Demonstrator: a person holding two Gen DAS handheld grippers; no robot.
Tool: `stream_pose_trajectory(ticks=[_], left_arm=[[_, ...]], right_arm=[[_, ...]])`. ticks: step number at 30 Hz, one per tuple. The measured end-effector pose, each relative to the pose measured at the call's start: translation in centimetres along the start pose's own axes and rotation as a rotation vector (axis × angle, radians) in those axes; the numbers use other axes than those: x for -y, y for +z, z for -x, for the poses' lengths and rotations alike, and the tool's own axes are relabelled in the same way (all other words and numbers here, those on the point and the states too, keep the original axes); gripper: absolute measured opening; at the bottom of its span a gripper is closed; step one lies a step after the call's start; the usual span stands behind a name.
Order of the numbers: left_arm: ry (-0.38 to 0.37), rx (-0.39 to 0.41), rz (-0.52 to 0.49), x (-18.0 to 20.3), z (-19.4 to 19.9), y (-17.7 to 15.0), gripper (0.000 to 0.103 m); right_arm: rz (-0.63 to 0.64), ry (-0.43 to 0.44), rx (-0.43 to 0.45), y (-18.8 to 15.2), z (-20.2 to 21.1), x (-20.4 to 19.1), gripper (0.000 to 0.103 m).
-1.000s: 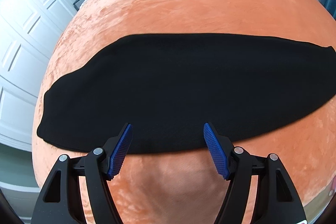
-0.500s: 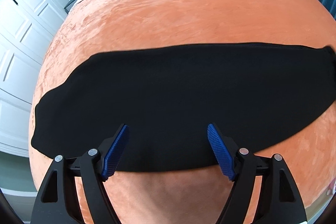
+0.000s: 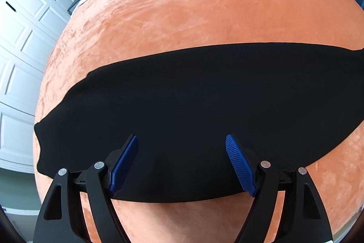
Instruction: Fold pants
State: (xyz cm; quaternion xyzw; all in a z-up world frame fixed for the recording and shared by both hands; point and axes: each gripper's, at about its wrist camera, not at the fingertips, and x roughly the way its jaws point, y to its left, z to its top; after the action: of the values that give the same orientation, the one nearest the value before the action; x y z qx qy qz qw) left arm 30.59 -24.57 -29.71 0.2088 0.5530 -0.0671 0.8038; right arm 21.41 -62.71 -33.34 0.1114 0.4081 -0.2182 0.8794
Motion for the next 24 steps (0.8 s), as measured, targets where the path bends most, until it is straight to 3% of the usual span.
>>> stream_pose_trajectory(ticks=[3, 6, 10, 13, 15, 19, 21, 24], left_arm=[[-0.014, -0.003, 0.01, -0.2, -0.1, -0.1, 0.076], [-0.025, -0.007, 0.018, -0.3, -0.2, -0.2, 0.076], [-0.044, -0.024, 0.022, -0.9, -0.4, -0.5, 0.076], [-0.063, -0.042, 0.032, -1.9, -0.9, -0.7, 0.076], [-0.102, -0.059, 0.052, -2.8, -1.2, -0.8, 0.076], [-0.181, -0.075, 0.089, -4.9, -1.3, -1.2, 0.076], [-0.195, -0.02, 0.098, -6.2, -0.5, -1.3, 0.076], [-0.089, 0.125, 0.078, -8.3, 1.6, -1.2, 0.076]], right_arm=[[0.005, 0.061, 0.017, -0.1, 1.4, -1.1, 0.039], [0.08, 0.07, -0.064, -1.1, -0.8, -3.1, 0.039], [0.094, 0.011, -0.165, -2.8, -4.5, -3.1, 0.038], [-0.007, -0.005, -0.145, -2.5, -3.5, -2.5, 0.038], [-0.003, -0.009, -0.108, -2.1, -2.0, -3.5, 0.04], [0.06, 0.083, -0.062, -1.5, 1.1, -8.5, 0.04], [0.124, 0.14, -0.047, -1.6, 2.8, -12.1, 0.04], [0.208, 0.195, -0.027, -1.9, 4.4, -17.7, 0.04]])
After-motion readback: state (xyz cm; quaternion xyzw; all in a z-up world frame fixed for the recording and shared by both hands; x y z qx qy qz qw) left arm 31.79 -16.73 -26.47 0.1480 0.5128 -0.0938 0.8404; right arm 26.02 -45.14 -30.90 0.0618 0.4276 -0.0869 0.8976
